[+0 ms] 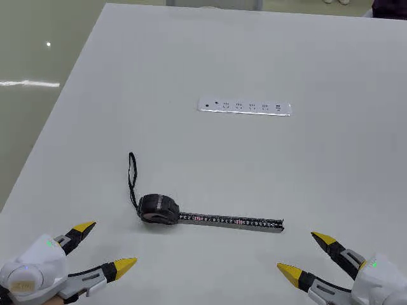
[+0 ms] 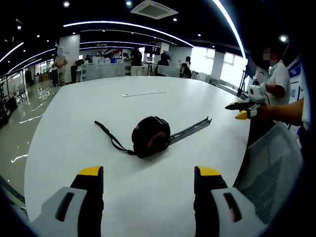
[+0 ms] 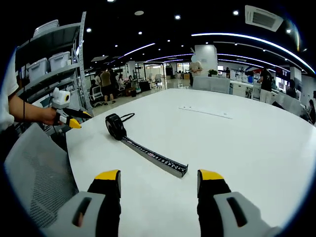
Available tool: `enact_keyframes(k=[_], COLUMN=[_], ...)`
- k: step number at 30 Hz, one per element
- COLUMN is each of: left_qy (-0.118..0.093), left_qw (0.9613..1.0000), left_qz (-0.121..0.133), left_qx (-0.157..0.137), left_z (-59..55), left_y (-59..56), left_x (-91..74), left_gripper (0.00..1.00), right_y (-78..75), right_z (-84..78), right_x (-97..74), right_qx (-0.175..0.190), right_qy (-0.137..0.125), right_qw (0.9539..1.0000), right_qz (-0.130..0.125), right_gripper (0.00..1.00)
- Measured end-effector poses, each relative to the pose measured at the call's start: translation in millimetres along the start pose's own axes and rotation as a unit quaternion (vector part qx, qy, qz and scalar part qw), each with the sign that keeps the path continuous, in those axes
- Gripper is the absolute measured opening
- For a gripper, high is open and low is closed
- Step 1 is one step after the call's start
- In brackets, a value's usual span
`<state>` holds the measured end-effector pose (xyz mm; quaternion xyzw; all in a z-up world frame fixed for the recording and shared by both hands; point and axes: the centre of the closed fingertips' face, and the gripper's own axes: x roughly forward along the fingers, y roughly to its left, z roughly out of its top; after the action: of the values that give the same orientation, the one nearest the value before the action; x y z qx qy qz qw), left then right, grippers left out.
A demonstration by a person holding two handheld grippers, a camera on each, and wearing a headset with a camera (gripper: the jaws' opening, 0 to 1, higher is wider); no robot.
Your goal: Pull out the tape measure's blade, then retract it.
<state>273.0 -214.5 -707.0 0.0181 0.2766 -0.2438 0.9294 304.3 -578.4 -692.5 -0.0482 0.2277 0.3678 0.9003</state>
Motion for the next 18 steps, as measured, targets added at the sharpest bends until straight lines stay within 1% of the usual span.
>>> enact_keyframes(k=[5, 9, 13, 18], left_qy=[0.002, 0.000, -0.002, -0.008], left_qw=[1.0000, 1.0000, 0.9999, 0.9999], left_qz=[0.007, 0.010, 0.009, 0.007], left_qx=[-0.001, -0.001, -0.003, -0.003], left_z=[-4.3, -5.5, -5.8, -3.4], left_y=[-2.2, -4.3, -6.7, -11.0], left_x=[-7.5, -11.6, -11.3, -10.7], left_gripper=[0.74, 0.74, 0.74, 0.74], right_y=[1.7, 1.7, 2.0, 4.0], right_z=[-5.4, -9.0, -9.2, -13.7], right_x=[-6.8, -12.5, -18.9, -23.2], right_qx=[0.004, 0.006, 0.007, 0.008], right_qy=[-0.001, -0.002, -0.008, -0.006], right_qw=[1.0000, 0.9999, 0.9998, 0.9998], right_qz=[-0.005, -0.011, -0.018, -0.020], right_gripper=[0.63, 0.64, 0.65, 0.65])
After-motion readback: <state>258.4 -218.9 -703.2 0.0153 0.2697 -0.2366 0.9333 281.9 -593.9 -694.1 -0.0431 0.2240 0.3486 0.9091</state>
